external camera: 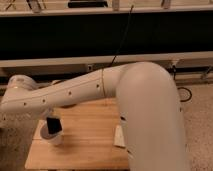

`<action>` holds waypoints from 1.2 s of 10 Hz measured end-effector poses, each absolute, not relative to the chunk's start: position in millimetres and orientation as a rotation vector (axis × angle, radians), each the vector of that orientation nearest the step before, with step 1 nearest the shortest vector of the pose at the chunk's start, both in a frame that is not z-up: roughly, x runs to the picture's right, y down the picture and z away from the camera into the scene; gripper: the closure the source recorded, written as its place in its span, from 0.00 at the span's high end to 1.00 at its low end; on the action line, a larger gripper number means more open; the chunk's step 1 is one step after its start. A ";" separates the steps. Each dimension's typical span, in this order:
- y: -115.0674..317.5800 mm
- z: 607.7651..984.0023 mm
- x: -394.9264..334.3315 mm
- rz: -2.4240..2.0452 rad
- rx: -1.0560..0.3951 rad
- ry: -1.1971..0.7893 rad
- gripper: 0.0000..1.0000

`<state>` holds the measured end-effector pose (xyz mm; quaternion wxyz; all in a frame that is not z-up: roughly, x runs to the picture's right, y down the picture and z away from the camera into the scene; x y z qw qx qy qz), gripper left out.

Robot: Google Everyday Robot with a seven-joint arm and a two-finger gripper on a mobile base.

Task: Place the eraser in the ceramic cup

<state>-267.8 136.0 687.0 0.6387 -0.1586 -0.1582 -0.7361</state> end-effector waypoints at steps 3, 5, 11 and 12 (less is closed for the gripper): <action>140.0 686.8 -279.9 -1.695 -0.339 -0.353 0.00; 138.8 687.2 -281.4 -1.694 -0.333 -0.348 0.10; 136.9 691.6 -278.4 -1.684 -0.327 -0.336 0.68; 137.1 691.9 -278.5 -1.683 -0.326 -0.335 0.70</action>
